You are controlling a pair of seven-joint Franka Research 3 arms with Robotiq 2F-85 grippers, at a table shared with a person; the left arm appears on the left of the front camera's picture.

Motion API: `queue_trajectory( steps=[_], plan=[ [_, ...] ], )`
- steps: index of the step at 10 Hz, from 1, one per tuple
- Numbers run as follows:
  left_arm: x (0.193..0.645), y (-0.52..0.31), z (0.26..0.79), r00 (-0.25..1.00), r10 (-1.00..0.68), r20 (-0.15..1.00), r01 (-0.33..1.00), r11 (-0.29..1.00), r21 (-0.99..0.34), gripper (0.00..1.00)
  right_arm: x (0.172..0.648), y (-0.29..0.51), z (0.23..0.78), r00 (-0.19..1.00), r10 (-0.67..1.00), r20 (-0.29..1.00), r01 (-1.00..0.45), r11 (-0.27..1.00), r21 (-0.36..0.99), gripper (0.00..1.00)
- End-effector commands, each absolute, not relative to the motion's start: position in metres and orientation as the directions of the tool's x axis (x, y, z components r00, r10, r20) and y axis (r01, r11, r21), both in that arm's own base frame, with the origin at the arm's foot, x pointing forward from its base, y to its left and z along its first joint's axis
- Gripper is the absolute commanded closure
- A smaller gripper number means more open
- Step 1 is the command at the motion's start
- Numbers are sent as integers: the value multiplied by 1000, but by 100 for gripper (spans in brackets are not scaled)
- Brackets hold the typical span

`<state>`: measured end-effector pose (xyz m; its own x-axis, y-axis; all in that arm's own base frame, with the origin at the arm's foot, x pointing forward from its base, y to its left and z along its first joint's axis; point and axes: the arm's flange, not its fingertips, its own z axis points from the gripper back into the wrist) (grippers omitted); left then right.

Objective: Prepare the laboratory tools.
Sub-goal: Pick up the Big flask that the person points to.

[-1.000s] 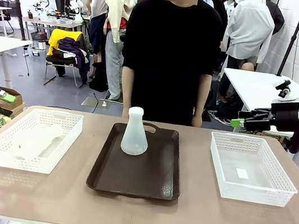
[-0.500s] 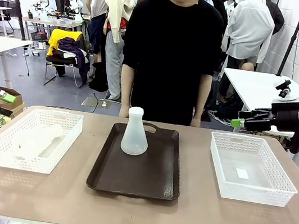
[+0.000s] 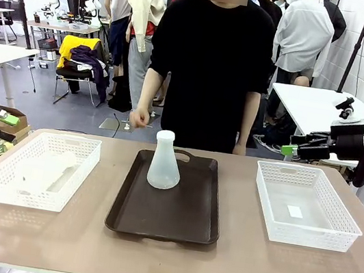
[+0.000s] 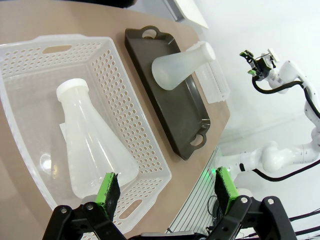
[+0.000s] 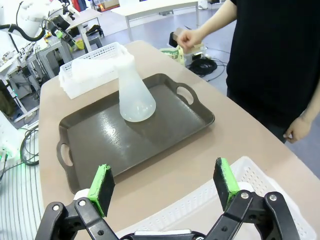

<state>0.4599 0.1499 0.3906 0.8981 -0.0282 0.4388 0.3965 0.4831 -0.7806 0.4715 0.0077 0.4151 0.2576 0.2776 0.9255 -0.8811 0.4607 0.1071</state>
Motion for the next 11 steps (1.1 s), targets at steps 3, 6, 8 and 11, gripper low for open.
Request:
queue_trajectory(
  steps=[3, 6, 8, 11],
  plan=[
    [459, 151, 392, 897, -34, 440, 400, 486, -777, 0, 470, 7, 416, 274, 287, 918, -880, 459, 119, 0],
    [459, 151, 392, 897, -34, 440, 400, 486, -777, 0, 470, 7, 416, 274, 287, 918, -880, 459, 119, 0],
    [459, 151, 392, 897, -34, 440, 400, 486, -777, 0, 470, 7, 416, 274, 287, 918, -880, 459, 119, 0],
    [459, 151, 392, 897, -34, 440, 400, 486, -777, 0, 470, 7, 416, 274, 287, 918, -880, 459, 119, 0]
  ],
)
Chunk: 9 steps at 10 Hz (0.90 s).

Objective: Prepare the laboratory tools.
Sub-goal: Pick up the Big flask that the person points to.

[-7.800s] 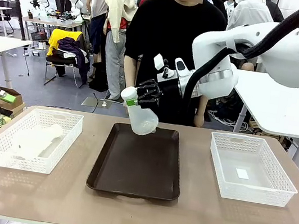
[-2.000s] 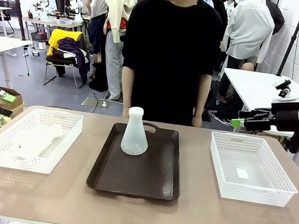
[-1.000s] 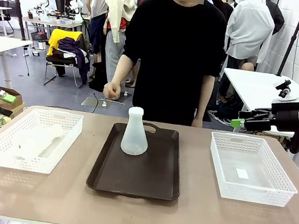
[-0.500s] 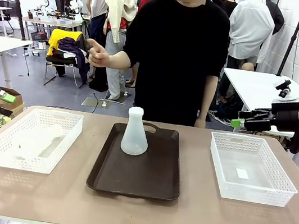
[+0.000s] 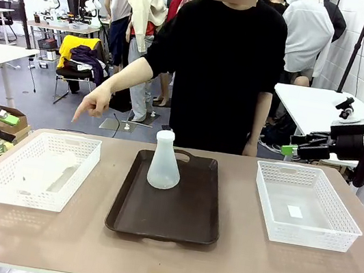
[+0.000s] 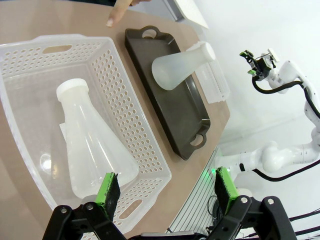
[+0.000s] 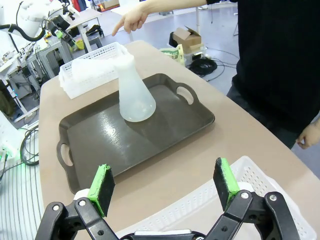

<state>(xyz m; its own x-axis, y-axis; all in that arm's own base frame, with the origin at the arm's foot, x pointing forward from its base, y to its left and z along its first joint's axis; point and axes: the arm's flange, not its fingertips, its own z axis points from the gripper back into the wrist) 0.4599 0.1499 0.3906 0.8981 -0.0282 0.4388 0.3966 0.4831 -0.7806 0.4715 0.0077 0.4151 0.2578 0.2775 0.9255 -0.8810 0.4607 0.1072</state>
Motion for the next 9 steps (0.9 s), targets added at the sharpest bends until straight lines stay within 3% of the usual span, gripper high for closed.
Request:
queue_trajectory(
  steps=[1, 9],
  plan=[
    [459, 151, 392, 897, -34, 440, 400, 486, -777, 0, 470, 7, 416, 274, 287, 918, -880, 459, 119, 0],
    [460, 150, 391, 898, -28, 439, 397, 483, -781, 0, 470, 7, 416, 274, 287, 918, -880, 459, 119, 0]
  ],
)
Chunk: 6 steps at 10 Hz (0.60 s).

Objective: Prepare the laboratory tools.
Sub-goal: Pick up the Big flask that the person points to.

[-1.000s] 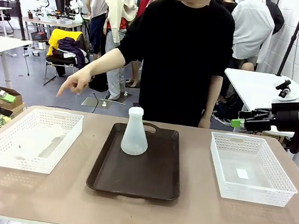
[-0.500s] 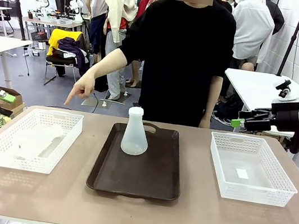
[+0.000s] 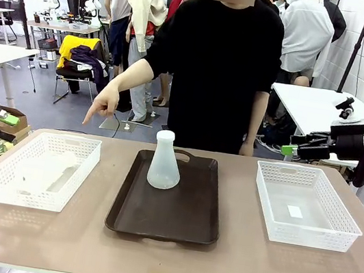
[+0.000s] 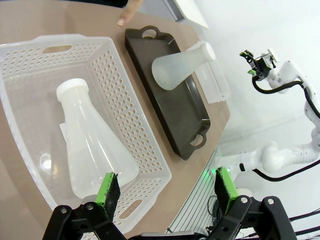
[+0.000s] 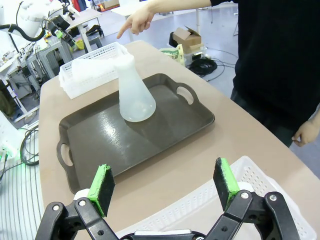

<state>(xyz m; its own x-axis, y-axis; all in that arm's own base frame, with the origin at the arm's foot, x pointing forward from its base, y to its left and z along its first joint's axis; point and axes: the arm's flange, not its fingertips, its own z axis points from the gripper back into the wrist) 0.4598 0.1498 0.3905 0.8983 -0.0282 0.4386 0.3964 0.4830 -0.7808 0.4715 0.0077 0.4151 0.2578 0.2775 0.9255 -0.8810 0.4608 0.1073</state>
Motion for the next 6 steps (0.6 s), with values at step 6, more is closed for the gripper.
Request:
queue_trajectory(
  steps=[6],
  plan=[
    [523, 10, 476, 762, -475, 441, 554, 830, -64, 0, 470, 7, 416, 274, 287, 918, -880, 459, 119, 0]
  ],
)
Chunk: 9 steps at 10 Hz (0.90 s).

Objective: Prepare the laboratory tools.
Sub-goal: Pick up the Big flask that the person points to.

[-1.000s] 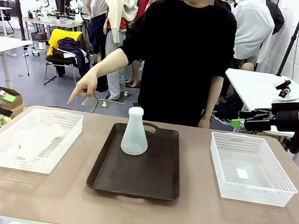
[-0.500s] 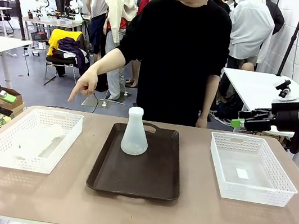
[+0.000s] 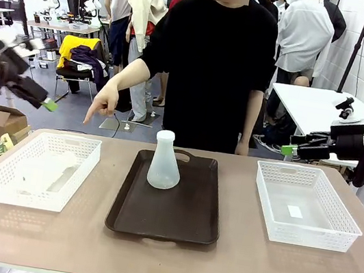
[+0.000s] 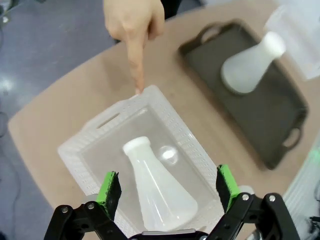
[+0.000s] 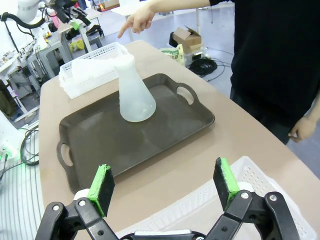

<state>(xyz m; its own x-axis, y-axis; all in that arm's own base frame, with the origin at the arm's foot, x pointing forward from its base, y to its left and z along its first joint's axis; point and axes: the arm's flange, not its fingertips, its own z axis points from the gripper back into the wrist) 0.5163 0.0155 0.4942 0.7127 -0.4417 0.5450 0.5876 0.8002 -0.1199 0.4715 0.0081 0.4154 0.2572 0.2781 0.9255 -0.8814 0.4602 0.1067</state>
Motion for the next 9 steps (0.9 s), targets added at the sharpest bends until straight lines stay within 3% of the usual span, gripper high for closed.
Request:
queue_trajectory(
  steps=[1, 5, 9],
  plan=[
    [534, -10, 465, 762, -535, 365, 573, 819, 3, 0, 470, 7, 416, 274, 287, 918, -880, 459, 119, 0],
    [555, -47, 413, 809, -560, 179, 556, 828, 79, 0, 470, 7, 416, 274, 287, 918, -880, 459, 119, 0],
    [583, -56, 377, 858, -496, 137, 493, 868, 55, 0, 470, 7, 416, 274, 287, 918, -880, 459, 119, 0]
  ],
)
